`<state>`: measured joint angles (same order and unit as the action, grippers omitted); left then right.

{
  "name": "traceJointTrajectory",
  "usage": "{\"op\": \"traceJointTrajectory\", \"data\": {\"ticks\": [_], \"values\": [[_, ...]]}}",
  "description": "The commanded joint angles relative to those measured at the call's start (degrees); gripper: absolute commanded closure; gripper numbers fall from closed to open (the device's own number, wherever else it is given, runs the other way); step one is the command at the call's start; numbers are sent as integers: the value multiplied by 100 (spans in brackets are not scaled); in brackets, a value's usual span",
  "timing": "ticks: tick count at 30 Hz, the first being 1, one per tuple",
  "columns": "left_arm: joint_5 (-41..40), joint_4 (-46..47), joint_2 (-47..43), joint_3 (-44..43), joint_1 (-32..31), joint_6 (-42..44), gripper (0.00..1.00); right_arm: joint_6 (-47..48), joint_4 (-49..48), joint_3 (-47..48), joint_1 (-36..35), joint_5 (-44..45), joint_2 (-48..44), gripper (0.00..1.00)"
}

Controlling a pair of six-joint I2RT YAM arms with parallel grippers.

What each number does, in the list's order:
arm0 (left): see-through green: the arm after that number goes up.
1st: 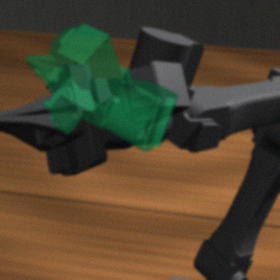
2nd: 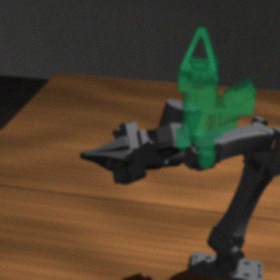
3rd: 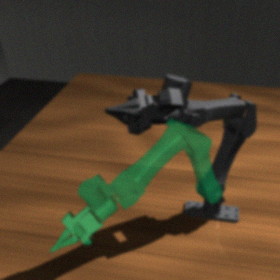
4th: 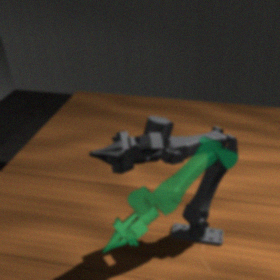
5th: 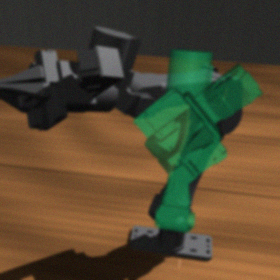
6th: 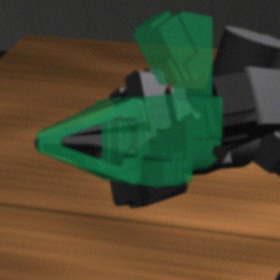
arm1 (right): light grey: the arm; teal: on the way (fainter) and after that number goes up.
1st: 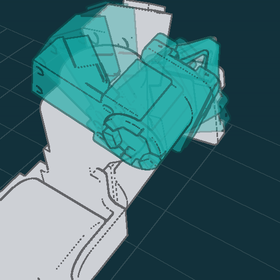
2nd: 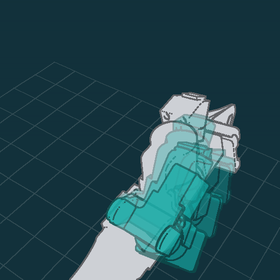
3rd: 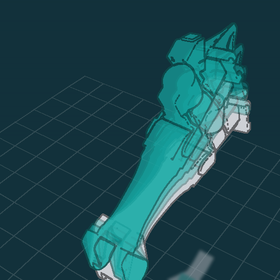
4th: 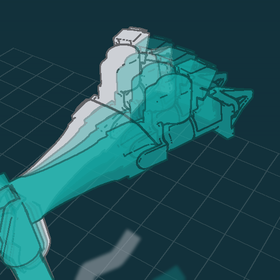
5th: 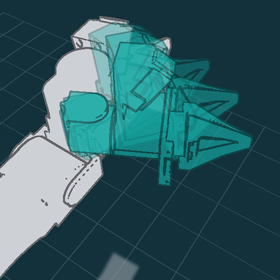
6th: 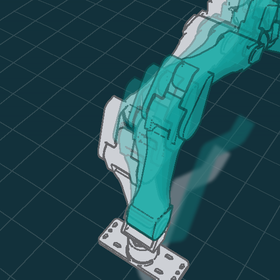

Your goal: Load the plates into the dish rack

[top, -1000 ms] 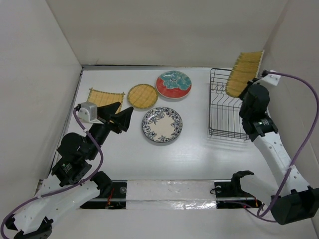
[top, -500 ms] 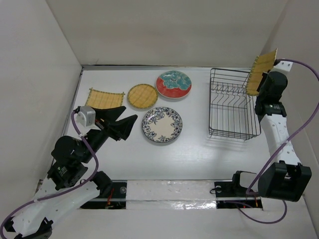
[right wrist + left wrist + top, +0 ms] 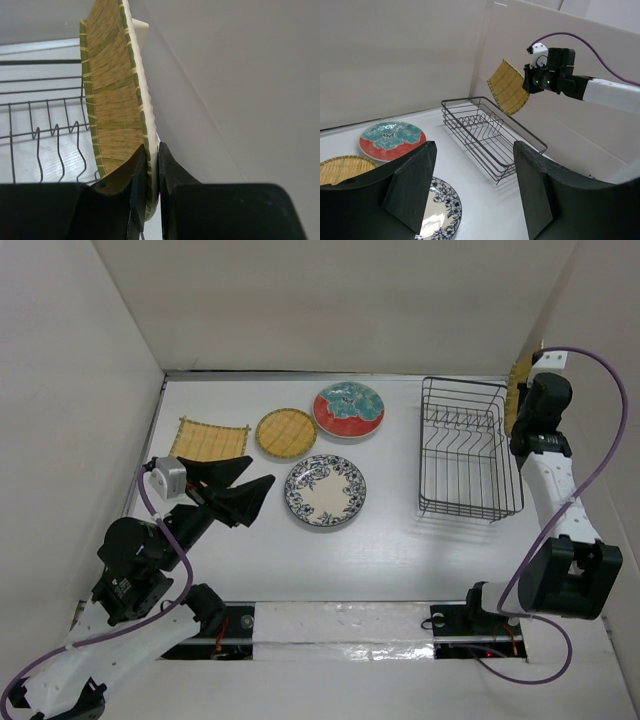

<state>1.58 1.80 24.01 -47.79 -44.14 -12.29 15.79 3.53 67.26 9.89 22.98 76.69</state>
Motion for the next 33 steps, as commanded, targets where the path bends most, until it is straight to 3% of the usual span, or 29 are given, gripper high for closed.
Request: {"op": "traceJointTrajectory", "data": {"ticks": [1,33], "values": [[123,189,-54,-204,11,-45,40,319,-397,515,-163,347,100,100],[35,215,-186,-143,11,-45,39,477,-63,454,-830,1094,1270,100]]}}
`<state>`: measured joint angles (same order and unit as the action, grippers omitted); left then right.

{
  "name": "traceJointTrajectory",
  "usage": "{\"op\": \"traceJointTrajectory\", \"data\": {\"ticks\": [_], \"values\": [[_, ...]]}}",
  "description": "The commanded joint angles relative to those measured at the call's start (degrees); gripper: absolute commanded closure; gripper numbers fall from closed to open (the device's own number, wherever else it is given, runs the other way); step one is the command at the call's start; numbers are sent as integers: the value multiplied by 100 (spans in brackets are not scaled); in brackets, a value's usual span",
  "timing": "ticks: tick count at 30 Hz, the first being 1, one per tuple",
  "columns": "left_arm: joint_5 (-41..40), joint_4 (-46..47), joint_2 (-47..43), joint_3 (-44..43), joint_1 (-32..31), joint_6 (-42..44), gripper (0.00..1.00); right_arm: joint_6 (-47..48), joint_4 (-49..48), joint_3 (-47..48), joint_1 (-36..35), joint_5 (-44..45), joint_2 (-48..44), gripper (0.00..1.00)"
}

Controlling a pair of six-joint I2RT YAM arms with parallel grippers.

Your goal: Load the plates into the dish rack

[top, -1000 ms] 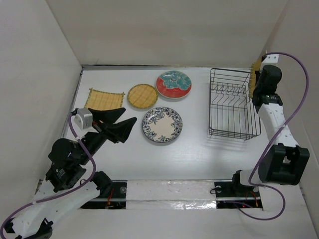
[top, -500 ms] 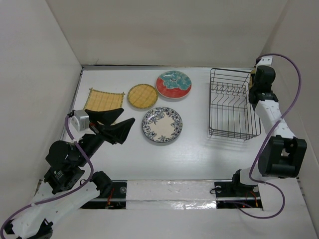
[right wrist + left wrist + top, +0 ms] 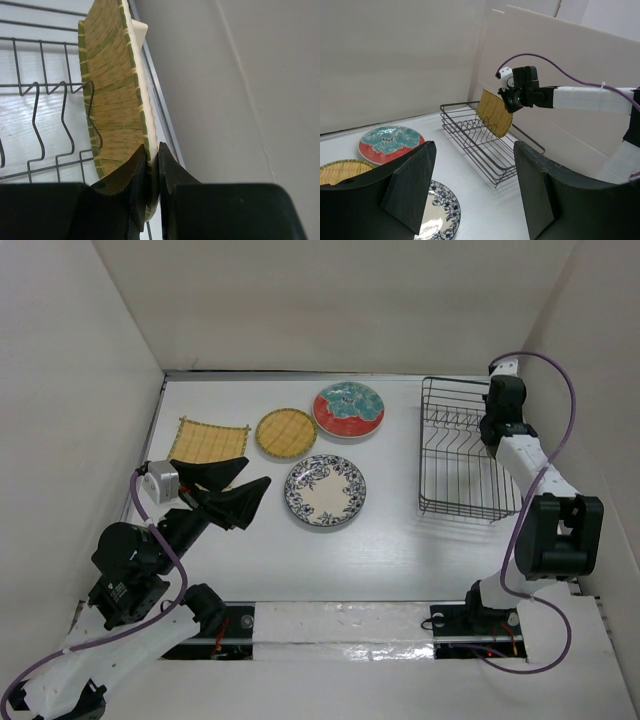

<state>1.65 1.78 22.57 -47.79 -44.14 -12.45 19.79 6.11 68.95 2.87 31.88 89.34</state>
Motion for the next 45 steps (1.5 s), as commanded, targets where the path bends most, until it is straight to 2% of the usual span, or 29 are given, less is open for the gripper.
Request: {"op": "traceJointTrajectory", "data": {"ticks": [1,8,11,15,20,27,29,30,33,35,36,38,40,41,42,43,45], "values": [[28,217,-42,-143,11,-30,39,77,-330,286,-129,240,22,100],[46,217,-59,-143,11,-38,39,-19,-207,295,-182,249,198,100],[46,226,-77,-143,11,-47,39,-107,-154,295,-182,284,268,93],[46,226,-86,-134,11,-56,39,-247,-145,303,-182,380,260,68],[46,235,-60,-117,11,-65,39,-546,-40,496,-182,398,93,48],[46,244,-16,-108,11,-65,39,-1047,276,945,-182,310,-145,46],[29,235,19,-108,11,-56,39,-1222,355,1120,-182,240,-293,42],[11,235,20,-108,11,-56,39,-1293,434,1182,-243,214,-355,39],[-50,226,28,-81,11,-38,39,-1539,496,1349,-646,-84,-680,39],[-112,226,37,-55,11,-21,39,-1758,470,1332,-936,-591,-873,47],[-121,226,37,-46,11,-12,40,-1838,383,1227,-1112,-891,-1057,72],[-383,226,46,-29,11,5,44,-2187,277,1069,-1718,-1584,-1164,96],[-481,244,55,-11,11,23,48,-2444,41,762,-2323,-2087,-1182,100],[-560,244,72,6,11,40,57,-2610,-91,647,-2535,-2550,-1139,100],[-587,244,90,15,11,58,63,-2699,-301,551,-2738,-2659,-1060,100],[-630,244,116,15,11,58,75,-2856,-399,402,-3096,-2756,-850,100],[-710,261,151,42,11,58,91,-3112,-714,339,-3397,-2819,-560,100]]}}
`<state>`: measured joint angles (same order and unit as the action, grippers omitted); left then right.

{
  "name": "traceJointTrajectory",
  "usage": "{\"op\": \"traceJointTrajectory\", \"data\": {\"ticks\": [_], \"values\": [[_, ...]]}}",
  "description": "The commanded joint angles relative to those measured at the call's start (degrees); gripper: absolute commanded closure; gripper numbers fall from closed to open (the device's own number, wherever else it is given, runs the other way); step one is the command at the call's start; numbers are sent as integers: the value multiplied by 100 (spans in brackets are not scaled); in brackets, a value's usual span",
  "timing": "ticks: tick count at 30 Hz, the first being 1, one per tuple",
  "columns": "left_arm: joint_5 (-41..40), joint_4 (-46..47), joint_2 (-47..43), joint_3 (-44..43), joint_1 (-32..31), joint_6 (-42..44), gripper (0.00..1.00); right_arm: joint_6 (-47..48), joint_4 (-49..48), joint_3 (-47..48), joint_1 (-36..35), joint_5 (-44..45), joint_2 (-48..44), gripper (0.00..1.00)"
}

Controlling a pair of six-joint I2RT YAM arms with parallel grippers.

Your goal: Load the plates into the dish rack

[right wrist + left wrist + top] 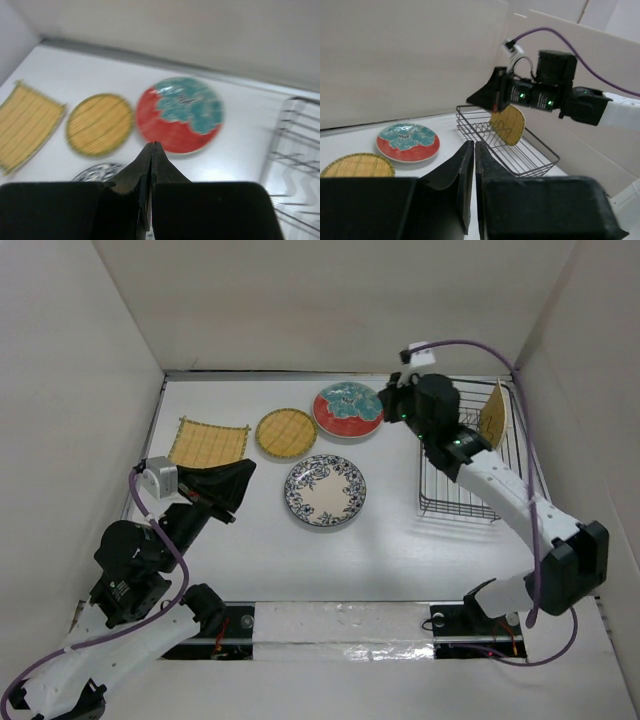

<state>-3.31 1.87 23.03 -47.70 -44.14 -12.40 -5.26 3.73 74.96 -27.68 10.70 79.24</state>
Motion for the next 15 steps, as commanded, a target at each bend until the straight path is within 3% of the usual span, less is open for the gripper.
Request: {"op": "traceJointTrajectory", "data": {"ticks": [1,9,12,15], "values": [[-249,244,166,24,11,63,98,-721,-600,-289,-465,-709,774,99],[-530,252,325,86,11,115,100,-2312,-1356,229,-843,-94,2577,59],[-592,279,343,121,11,133,100,-2577,-1610,448,-975,-154,3156,51],[-592,297,369,138,11,142,89,-2630,-1647,686,-1064,-481,3623,47]]}}
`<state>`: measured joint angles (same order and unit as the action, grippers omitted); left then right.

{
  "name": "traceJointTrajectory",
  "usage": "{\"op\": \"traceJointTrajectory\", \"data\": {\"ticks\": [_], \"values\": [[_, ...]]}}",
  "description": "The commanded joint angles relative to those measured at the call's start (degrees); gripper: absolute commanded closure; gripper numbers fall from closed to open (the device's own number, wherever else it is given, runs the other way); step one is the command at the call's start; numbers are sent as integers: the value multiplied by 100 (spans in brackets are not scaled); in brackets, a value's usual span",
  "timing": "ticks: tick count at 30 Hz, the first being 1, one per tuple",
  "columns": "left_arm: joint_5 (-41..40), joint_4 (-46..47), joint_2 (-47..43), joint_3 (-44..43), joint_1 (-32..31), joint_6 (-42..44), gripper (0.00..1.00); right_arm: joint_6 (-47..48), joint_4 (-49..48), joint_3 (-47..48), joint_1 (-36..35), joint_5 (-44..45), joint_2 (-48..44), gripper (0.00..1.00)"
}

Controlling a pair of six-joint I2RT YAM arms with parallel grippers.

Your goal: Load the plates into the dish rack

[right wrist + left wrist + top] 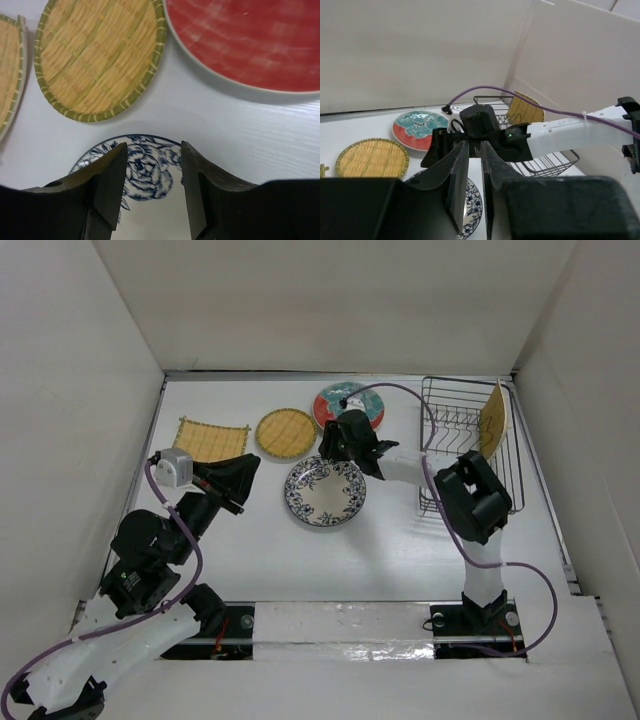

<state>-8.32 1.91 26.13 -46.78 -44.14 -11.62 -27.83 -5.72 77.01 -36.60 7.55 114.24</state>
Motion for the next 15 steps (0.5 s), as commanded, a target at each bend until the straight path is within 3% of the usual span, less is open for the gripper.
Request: {"op": "traceJointTrajectory", "data": {"ticks": [1,5,8,15], "values": [[-82,292,85,55,11,63,86,-363,-685,629,-250,-123,212,47],[-39,310,129,64,11,63,72,-564,-817,797,-251,-123,503,40],[-21,310,138,64,11,63,67,-740,-852,973,-190,26,696,38],[-21,318,112,73,11,72,64,-1241,-562,1290,-128,467,1057,40]]}}
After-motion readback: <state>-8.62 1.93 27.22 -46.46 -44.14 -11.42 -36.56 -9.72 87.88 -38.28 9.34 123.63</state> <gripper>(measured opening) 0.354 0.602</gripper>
